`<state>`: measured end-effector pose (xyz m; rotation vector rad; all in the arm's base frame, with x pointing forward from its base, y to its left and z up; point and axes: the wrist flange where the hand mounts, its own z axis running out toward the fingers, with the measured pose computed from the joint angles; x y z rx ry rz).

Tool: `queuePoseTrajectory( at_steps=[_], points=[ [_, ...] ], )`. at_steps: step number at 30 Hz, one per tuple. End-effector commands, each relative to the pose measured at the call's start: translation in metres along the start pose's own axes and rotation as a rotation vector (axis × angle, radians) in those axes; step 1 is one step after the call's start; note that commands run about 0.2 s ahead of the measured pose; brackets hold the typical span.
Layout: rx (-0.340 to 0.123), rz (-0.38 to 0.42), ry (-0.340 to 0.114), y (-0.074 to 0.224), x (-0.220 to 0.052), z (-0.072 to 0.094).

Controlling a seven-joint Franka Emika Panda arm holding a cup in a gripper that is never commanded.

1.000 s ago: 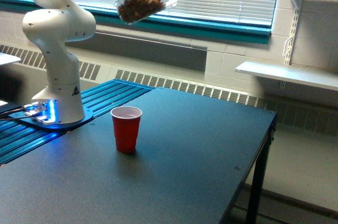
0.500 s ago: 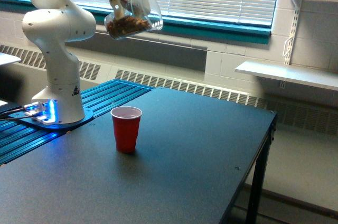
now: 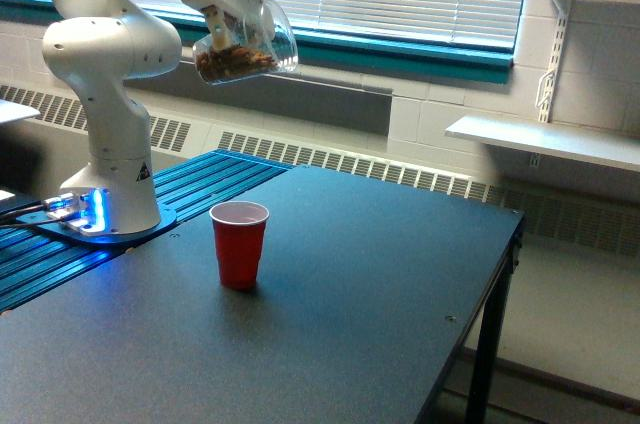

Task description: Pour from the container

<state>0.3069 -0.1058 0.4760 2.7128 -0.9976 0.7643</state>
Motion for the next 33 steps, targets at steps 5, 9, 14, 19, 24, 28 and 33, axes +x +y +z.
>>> queuePoseTrajectory(
  at_steps=[5, 9, 14, 19, 24, 28, 33],
  points=[
    [-0.016, -0.033, -0.045, -0.005, -0.026, 0.003],
    [-0.019, -0.037, -0.061, -0.005, -0.035, 0.005],
    [-0.028, -0.050, -0.077, -0.005, -0.046, 0.008],
    [-0.039, -0.058, -0.095, -0.005, -0.058, 0.012],
    [-0.049, -0.059, -0.114, -0.003, -0.068, 0.017],
    [-0.056, -0.055, -0.130, 0.000, -0.075, 0.020],
    [-0.069, -0.051, -0.139, 0.005, -0.076, 0.017]
  ],
)
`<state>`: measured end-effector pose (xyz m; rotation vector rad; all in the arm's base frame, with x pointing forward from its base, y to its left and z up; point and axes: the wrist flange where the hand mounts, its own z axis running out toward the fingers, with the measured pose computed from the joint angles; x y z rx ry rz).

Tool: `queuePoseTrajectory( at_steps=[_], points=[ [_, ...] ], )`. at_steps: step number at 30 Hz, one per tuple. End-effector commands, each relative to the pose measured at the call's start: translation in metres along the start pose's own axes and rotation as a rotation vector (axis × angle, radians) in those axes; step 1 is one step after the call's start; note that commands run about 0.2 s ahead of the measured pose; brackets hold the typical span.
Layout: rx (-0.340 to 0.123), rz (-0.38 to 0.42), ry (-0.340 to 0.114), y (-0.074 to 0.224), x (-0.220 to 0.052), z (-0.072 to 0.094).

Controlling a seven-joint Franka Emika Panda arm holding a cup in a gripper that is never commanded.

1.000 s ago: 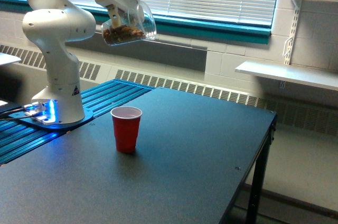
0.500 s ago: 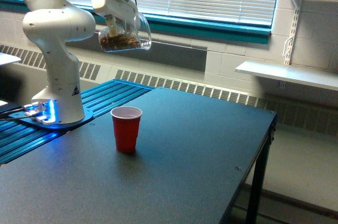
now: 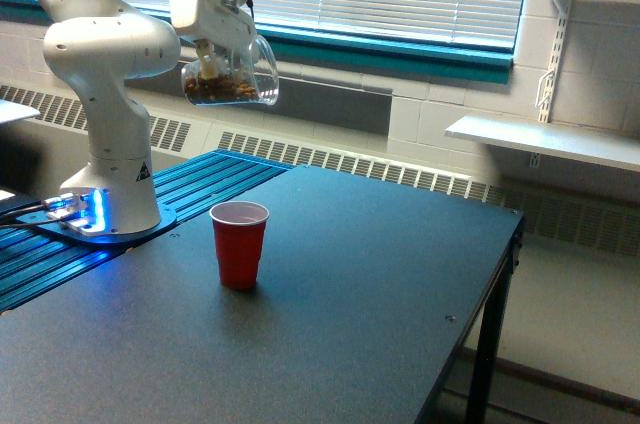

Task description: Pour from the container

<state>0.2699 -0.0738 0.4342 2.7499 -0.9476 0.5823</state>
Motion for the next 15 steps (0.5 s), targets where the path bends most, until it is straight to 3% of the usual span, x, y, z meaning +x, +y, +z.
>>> queuePoseTrajectory(
  at_steps=[1, 15],
  points=[
    [-0.019, 0.003, -0.037, 0.0044, -0.0124, 0.0078],
    [-0.069, -0.019, -0.067, 0.0112, -0.0167, 0.0116]
  ],
)
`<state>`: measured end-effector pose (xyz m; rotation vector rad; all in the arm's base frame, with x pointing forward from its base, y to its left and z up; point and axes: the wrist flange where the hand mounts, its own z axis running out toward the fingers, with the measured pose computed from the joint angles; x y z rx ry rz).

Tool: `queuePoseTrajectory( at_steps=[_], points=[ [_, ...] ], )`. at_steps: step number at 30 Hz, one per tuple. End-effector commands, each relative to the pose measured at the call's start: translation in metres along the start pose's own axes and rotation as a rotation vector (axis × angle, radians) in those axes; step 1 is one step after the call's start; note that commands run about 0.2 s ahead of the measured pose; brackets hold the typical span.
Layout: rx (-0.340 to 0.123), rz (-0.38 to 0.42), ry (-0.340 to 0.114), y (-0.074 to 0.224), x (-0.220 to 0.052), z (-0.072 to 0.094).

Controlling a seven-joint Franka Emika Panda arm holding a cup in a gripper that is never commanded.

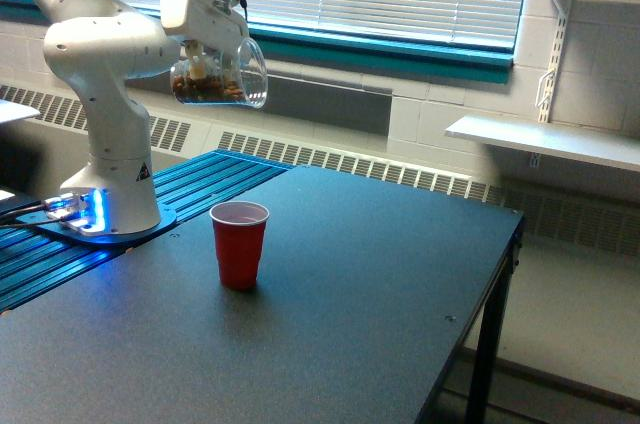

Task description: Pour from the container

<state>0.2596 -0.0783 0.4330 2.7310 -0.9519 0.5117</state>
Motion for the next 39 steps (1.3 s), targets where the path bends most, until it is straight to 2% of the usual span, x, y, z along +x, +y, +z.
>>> queuePoseTrajectory(
  at_steps=[1, 26, 39],
  points=[
    [-0.030, -0.018, -0.035, 0.001, -0.011, 0.013],
    [-0.093, -0.095, -0.080, -0.009, -0.020, 0.031],
    [-0.127, -0.081, -0.113, -0.003, -0.025, 0.032]
  ],
)
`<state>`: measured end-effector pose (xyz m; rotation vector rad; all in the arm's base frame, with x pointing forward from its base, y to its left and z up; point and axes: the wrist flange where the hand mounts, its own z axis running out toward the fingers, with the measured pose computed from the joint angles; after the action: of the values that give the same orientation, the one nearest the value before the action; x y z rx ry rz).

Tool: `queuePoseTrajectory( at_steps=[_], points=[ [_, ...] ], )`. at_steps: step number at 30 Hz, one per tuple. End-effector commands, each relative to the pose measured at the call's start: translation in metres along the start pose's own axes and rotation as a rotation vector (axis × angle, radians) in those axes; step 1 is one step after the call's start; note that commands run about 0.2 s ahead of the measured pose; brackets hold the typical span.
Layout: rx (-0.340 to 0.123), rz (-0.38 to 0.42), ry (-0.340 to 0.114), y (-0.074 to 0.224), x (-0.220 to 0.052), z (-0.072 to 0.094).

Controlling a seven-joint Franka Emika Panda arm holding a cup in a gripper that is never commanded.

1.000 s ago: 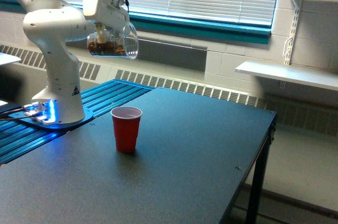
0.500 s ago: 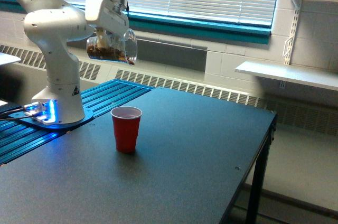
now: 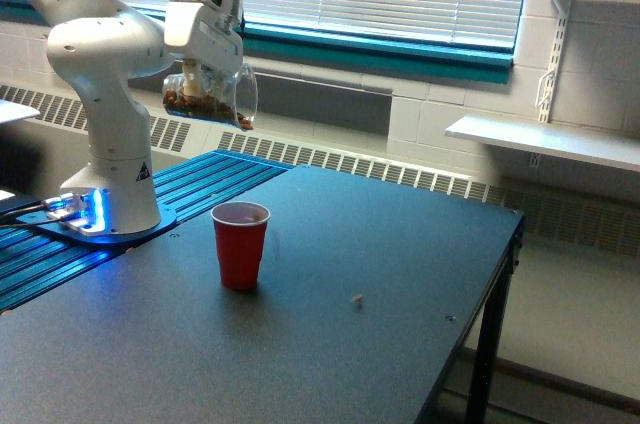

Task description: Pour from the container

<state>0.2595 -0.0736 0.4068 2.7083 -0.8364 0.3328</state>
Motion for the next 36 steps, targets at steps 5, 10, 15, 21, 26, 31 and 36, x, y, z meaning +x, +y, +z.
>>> queuePoseTrajectory(
  at_steps=[5, 10, 15, 21, 26, 31, 36],
  points=[
    [-0.049, 0.007, -0.052, 0.004, -0.015, 0.011],
    [-0.070, 0.009, -0.064, 0.008, -0.019, 0.011],
    [-0.091, 0.007, -0.072, 0.007, -0.022, 0.011],
    [-0.102, -0.010, -0.074, 0.000, -0.025, 0.013],
    [-0.114, -0.036, -0.078, -0.006, -0.027, 0.017],
    [-0.129, -0.058, -0.085, -0.013, -0.030, 0.021],
    [-0.146, -0.067, -0.092, -0.017, -0.032, 0.026]
  ],
)
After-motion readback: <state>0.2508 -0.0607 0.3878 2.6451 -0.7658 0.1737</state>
